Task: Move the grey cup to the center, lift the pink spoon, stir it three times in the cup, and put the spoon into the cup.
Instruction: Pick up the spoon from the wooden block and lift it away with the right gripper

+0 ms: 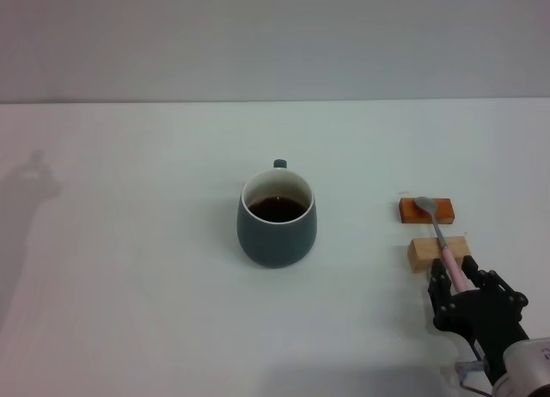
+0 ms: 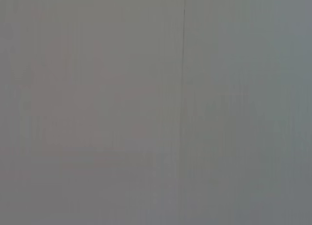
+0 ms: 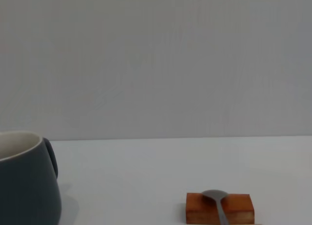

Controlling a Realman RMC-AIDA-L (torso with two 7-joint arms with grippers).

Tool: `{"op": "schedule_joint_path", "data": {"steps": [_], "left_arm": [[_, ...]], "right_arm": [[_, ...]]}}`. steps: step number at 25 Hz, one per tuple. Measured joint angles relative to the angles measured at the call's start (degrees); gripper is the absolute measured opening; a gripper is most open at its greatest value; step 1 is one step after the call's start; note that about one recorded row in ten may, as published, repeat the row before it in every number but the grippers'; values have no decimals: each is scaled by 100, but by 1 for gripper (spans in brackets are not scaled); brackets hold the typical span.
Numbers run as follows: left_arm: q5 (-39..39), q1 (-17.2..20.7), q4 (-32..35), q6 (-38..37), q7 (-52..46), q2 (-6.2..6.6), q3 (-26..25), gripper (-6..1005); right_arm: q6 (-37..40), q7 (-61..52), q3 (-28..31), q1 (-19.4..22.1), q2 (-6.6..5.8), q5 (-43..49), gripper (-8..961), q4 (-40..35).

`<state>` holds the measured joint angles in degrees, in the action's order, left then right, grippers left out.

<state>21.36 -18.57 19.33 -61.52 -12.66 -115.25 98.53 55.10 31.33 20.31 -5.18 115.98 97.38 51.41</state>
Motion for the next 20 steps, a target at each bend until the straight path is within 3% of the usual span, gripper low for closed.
{"op": "schedule_joint_path", "data": {"steps": [10, 20], "left_arm": [[0, 13, 0, -6, -75, 23, 15, 4], [0, 34, 0, -23, -79, 21, 37, 4]], "right_arm": [[-9, -1, 4, -13, 3, -15, 383, 0], [-70, 0, 96, -31, -13, -18, 384, -9]]}}
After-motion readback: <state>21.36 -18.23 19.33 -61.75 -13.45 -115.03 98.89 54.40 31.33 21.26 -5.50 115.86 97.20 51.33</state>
